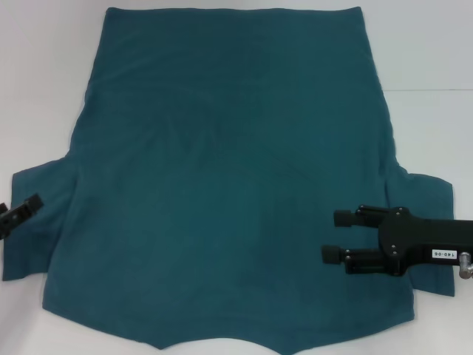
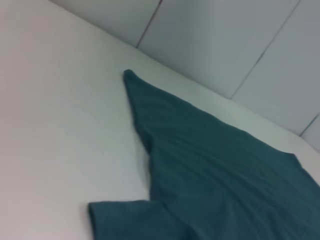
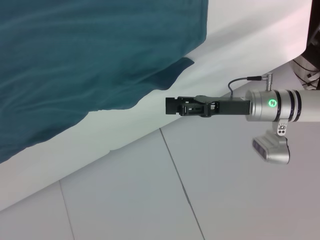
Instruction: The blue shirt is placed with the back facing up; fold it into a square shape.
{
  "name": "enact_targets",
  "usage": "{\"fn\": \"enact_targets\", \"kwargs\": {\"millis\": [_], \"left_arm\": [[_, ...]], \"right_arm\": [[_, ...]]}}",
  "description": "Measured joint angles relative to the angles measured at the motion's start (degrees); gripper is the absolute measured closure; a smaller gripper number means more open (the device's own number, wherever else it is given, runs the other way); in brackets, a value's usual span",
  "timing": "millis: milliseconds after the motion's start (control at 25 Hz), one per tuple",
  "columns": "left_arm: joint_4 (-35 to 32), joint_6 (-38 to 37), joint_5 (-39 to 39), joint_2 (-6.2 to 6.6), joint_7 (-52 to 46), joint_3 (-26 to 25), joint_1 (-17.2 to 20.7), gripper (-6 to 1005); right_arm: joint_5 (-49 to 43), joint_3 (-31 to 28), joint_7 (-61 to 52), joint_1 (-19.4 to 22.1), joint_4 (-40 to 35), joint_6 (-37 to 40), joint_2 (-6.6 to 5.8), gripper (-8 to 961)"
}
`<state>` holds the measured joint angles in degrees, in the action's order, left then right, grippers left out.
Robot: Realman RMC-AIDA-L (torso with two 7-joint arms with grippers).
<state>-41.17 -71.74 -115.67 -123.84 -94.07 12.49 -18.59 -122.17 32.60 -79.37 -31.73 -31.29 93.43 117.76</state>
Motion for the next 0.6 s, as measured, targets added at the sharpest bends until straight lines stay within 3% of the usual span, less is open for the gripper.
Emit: {"fn": "enact_targets", "kwargs": {"millis": [600], "left_arm": [[1.3,4.65,-0.19,-0.18,0.28,0.24,1.07,124]], "right_arm": [[0.0,0.0,0.0,0.09,0.0,0.0,0.13,58]]}}
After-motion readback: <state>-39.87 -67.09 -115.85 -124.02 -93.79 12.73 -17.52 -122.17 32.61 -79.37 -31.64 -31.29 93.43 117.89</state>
